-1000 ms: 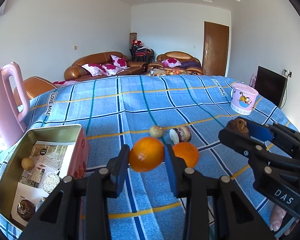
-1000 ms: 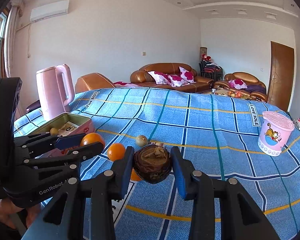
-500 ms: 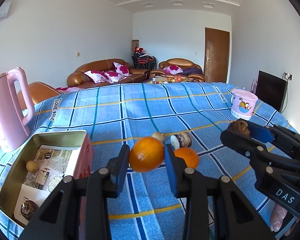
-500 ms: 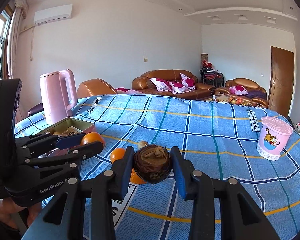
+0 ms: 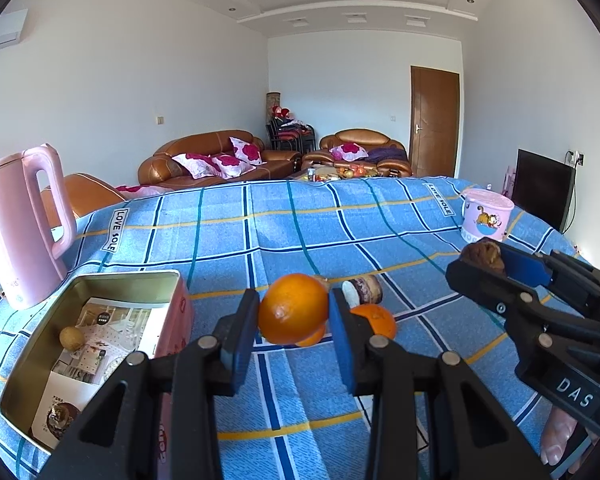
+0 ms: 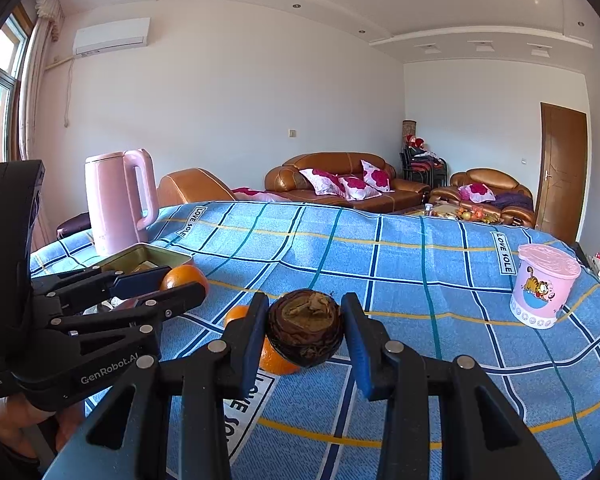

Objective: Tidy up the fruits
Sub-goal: 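Lift and carry the orange and brown fruit toward the tin with both tools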

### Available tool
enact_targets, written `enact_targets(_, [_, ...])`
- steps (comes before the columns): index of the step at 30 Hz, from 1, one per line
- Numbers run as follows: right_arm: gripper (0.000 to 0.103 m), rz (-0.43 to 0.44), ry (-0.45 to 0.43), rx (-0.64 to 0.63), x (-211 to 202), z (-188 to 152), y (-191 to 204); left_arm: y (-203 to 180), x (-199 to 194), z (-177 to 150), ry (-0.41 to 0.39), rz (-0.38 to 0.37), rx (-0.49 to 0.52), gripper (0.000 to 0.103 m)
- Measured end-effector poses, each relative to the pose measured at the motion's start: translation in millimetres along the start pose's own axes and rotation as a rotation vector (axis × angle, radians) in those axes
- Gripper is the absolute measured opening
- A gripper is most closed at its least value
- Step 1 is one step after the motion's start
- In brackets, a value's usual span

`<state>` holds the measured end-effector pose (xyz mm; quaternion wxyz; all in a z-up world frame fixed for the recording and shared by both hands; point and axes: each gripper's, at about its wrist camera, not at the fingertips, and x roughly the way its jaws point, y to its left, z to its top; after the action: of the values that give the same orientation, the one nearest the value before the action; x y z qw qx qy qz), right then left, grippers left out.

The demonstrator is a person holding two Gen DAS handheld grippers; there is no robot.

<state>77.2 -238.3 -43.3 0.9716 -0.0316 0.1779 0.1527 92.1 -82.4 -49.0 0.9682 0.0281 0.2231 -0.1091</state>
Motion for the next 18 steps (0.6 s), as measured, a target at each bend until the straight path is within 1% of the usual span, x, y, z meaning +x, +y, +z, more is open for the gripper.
enact_targets(9, [0.040,0.001,-0.024,-0.003,-4,1,0,-4,-9,0,-0.050,0.020,0.020,0.037])
enact_targets(18, [0.040,0.000,-0.024,-0.005,-4,1,1,-3,-13,1,-0.069,0.043,0.014,0.037])
